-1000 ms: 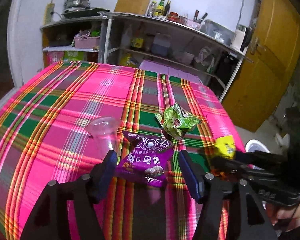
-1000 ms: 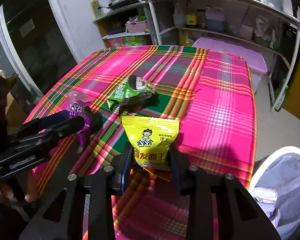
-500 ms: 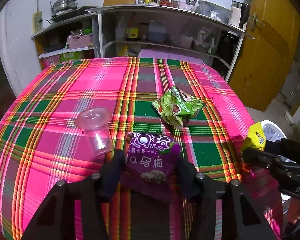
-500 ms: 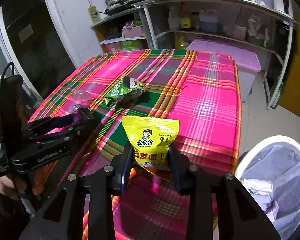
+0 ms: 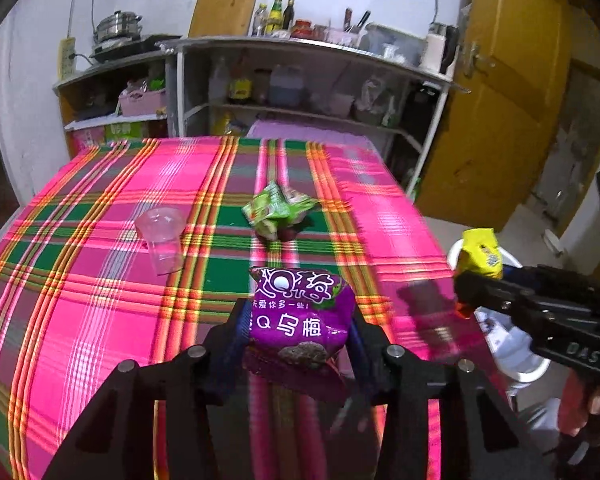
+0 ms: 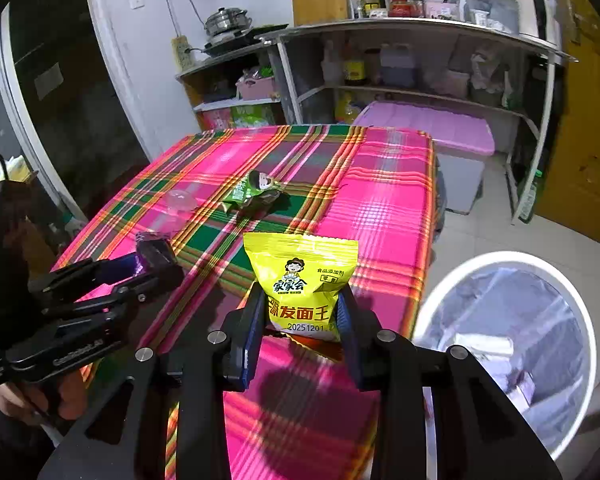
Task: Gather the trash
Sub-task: 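Grasp the purple snack bag with the left gripper while the right grasps the yellow snack bag, then carry the purple and yellow snack bags over the bin and open both grippers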
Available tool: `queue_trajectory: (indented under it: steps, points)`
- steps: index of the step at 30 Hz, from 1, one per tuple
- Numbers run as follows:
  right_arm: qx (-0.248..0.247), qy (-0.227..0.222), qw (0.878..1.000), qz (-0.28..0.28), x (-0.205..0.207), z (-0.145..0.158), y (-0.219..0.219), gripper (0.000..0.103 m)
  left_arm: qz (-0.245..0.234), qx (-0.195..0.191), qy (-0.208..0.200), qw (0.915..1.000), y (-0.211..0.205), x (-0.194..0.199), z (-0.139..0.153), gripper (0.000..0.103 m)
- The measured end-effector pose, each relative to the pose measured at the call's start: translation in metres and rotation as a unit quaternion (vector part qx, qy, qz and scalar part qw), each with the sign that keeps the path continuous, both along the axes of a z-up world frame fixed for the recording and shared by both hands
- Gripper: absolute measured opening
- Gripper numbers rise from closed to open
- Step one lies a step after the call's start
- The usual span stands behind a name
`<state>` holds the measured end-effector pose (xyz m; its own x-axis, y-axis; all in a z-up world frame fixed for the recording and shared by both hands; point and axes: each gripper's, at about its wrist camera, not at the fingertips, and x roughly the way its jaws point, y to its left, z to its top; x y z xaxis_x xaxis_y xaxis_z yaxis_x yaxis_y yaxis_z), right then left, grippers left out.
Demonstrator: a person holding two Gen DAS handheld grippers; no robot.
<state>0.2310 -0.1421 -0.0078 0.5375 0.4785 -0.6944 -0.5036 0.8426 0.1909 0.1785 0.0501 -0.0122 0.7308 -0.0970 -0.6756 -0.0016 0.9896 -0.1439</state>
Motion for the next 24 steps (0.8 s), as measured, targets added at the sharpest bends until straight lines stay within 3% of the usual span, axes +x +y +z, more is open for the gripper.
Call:
queue_trajectory:
  steps: [10, 24]
  points:
    - [0.011, -0.020, 1.000, -0.021, -0.039, 0.019, -0.029, 0.036, -0.026, -0.005, -0.040, 0.9989, -0.035, -0.044, 0.034, 0.046]
    - [0.021, -0.033, 0.998, -0.044, -0.070, 0.031, -0.062, 0.036, -0.055, -0.002, -0.061, 0.9967, -0.073, -0.075, 0.056, 0.046]
